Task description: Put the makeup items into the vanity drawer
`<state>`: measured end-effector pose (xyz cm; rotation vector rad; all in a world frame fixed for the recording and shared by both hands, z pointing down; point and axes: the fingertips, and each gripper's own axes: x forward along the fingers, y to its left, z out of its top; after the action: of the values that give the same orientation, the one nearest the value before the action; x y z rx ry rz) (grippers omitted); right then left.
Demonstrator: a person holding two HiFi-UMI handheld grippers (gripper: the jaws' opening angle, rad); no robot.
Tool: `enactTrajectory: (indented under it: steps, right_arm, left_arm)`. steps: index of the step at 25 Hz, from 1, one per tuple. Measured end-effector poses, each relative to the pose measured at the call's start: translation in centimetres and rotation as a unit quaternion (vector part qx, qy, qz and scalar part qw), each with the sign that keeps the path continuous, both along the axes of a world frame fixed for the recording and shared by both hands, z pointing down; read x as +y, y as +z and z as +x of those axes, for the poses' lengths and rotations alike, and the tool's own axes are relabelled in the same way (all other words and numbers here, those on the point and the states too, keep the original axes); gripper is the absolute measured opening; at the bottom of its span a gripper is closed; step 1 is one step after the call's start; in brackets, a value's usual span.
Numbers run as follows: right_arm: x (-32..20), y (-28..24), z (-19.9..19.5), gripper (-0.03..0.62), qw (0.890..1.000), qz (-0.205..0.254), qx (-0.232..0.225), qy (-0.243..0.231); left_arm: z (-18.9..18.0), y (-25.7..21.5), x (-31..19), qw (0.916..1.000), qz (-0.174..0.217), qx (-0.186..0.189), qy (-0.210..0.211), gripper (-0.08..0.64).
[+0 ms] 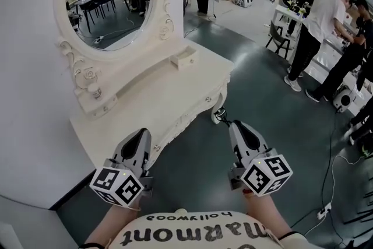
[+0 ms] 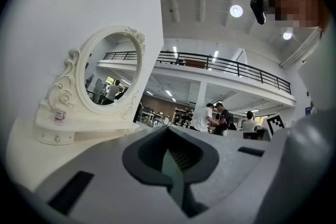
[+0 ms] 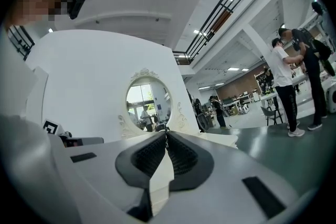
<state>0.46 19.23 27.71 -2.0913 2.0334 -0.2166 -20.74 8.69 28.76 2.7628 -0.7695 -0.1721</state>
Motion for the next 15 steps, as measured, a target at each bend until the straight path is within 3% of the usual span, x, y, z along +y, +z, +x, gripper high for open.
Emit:
enactTrajectory:
  steps: [11, 15]
  right_arm:
    - [-3.4, 2.5, 2.2, 0.037, 1.0, -0.015, -0.022, 0.005]
    - [-6.0, 2.9, 4.2, 0.037, 1.0, -0.016, -0.023, -0.008]
  left_arm:
    - [2.2, 2.8, -3.3, 0.9997, -0.02, -0.014, 0.0, 0.008]
    - [3.2, 2.9, -5.3, 0.9994, -0.026, -0.008, -0.019, 0.008]
